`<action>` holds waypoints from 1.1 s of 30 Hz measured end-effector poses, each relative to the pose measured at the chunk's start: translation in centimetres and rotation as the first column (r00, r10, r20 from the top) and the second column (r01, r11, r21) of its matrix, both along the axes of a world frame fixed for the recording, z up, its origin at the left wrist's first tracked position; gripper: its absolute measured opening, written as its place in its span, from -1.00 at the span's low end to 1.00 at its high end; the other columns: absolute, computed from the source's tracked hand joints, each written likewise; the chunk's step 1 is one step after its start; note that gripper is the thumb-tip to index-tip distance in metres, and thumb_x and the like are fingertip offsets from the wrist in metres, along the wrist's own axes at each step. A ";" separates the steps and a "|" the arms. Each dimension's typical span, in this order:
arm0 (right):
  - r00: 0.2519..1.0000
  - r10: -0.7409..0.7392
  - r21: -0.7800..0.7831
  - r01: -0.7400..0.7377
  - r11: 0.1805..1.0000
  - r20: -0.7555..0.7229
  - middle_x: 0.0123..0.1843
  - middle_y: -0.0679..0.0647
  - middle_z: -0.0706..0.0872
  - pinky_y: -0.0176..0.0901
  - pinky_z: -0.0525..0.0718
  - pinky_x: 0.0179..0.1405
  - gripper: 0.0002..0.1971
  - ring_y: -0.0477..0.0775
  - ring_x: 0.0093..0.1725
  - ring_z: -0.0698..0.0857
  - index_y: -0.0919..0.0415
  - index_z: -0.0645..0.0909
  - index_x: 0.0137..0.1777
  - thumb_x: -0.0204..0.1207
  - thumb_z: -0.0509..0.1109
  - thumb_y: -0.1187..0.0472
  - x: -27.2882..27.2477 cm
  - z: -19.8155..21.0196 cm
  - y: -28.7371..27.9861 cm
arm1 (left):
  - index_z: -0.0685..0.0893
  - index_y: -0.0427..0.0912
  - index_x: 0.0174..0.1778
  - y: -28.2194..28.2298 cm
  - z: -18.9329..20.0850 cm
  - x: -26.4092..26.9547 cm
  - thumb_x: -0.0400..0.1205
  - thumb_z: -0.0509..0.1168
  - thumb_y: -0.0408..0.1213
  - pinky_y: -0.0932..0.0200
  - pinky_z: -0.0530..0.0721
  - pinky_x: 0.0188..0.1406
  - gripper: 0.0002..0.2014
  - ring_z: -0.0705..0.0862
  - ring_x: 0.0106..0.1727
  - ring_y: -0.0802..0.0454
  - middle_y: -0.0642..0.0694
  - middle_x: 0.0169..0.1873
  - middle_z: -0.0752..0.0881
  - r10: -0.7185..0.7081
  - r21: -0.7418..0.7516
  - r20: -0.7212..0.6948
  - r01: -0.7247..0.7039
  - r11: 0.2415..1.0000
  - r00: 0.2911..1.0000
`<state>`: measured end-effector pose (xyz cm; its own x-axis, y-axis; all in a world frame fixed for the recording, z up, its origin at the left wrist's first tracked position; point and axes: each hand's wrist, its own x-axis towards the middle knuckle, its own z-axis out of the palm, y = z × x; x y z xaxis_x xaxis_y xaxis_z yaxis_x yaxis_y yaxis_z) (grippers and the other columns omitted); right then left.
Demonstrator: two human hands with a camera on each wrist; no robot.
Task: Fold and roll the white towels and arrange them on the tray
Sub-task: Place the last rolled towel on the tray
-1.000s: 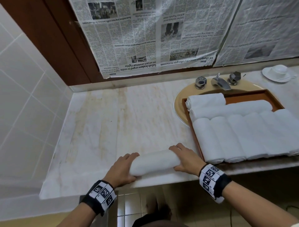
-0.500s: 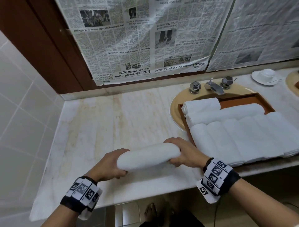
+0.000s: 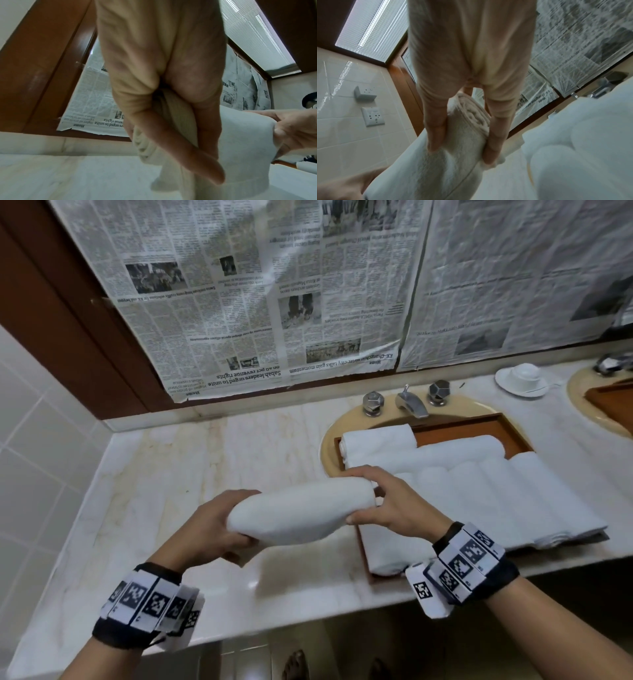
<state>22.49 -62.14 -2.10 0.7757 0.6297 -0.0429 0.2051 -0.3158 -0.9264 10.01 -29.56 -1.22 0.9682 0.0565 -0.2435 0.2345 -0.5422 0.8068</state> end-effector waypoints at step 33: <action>0.944 -0.301 0.019 0.306 0.952 -0.138 0.12 -0.01 0.70 -0.22 0.65 -0.40 -0.46 -0.05 -0.07 0.69 0.02 0.66 0.14 0.11 0.60 0.31 20.8 0.8 -22.1 | 0.74 0.28 0.21 -20.9 -2.0 26.8 0.29 0.71 -0.09 0.33 0.53 0.29 -0.43 0.59 0.26 0.33 0.23 0.22 0.66 -0.162 -0.039 0.258 0.178 0.983 0.952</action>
<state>43.26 -84.26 -1.29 0.9193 0.3688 -0.1376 -0.0192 -0.3071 -0.9515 36.79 -50.49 -3.20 0.9925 -0.1217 0.0125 -0.0727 -0.5045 0.8604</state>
